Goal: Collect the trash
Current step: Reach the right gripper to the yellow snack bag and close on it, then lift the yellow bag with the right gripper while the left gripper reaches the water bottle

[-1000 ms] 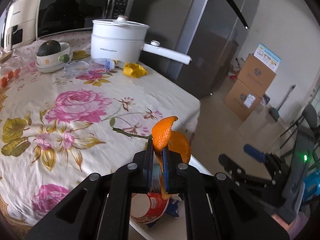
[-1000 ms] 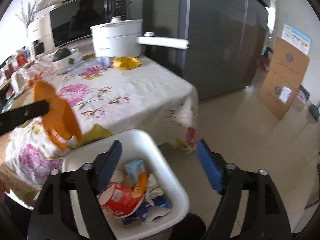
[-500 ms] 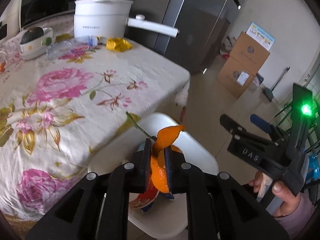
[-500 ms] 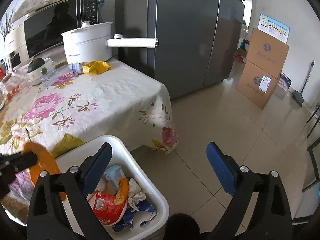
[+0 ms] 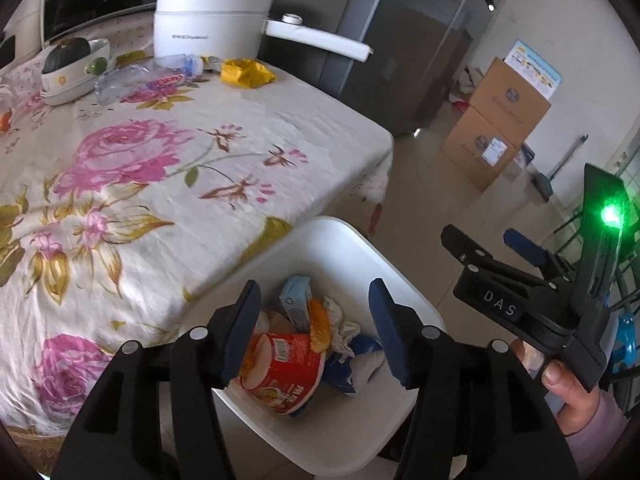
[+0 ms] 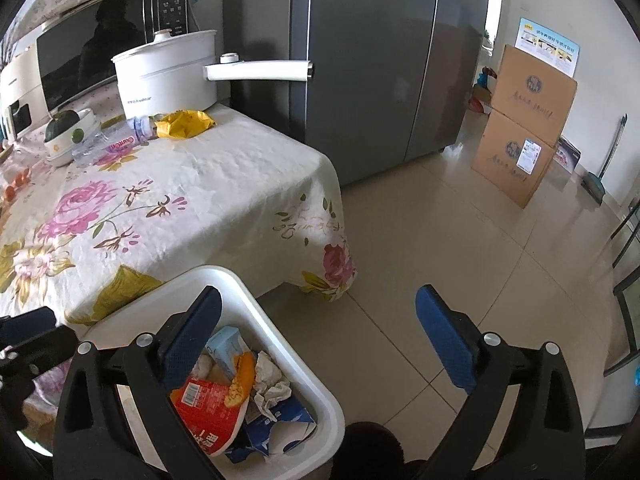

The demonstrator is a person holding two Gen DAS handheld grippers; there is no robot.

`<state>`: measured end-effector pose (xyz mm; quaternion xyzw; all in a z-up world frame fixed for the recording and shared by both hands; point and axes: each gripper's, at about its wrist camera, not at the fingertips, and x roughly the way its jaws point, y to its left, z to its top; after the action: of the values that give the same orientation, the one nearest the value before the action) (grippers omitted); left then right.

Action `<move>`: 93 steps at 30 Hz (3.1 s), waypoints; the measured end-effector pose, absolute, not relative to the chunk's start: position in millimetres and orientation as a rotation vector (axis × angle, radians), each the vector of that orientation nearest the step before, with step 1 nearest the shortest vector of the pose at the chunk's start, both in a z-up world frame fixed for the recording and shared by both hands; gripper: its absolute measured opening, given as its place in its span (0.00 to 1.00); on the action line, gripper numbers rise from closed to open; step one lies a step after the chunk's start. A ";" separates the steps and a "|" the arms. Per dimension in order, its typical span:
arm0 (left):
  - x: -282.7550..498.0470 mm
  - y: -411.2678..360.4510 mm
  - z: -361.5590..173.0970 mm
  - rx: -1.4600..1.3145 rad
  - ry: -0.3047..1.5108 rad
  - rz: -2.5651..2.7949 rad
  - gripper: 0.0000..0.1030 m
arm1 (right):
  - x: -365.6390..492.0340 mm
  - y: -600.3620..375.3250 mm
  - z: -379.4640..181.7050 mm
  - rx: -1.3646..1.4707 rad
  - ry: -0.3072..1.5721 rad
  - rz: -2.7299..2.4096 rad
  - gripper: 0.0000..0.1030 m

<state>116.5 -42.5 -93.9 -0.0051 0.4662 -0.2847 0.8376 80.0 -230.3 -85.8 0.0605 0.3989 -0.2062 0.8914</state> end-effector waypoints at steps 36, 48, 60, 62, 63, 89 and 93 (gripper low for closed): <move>202.4 46.1 -106.1 -0.378 1.066 -0.369 0.54 | 391.9 -148.4 -86.7 -0.002 0.822 -0.258 0.93; 208.4 55.9 -111.7 -0.410 1.083 -0.364 0.54 | 436.1 -145.1 -108.6 -0.005 0.886 -0.236 0.79; 214.3 61.2 -119.0 -0.416 1.102 -0.344 0.54 | 449.7 -152.2 -129.3 0.032 0.936 -0.187 0.43; 214.3 60.8 -119.4 -0.414 1.100 -0.341 0.54 | 447.8 -152.9 -129.0 0.030 0.929 -0.179 0.39; 214.2 60.7 -119.8 -0.413 1.101 -0.340 0.54 | 445.7 -154.3 -128.5 0.031 0.923 -0.177 0.33; 243.9 28.7 -105.9 -0.241 1.008 -0.349 0.54 | 297.7 -195.4 -66.0 0.077 0.845 -0.155 0.20; 276.7 2.3 -83.4 -0.037 0.916 -0.344 0.69 | 275.9 -206.5 -60.7 0.175 0.849 -0.137 0.20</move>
<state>276.7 2.3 -83.4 -0.0177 0.4398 -0.1654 0.8826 275.9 -206.5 -60.7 0.0845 0.4109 -0.0664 0.9053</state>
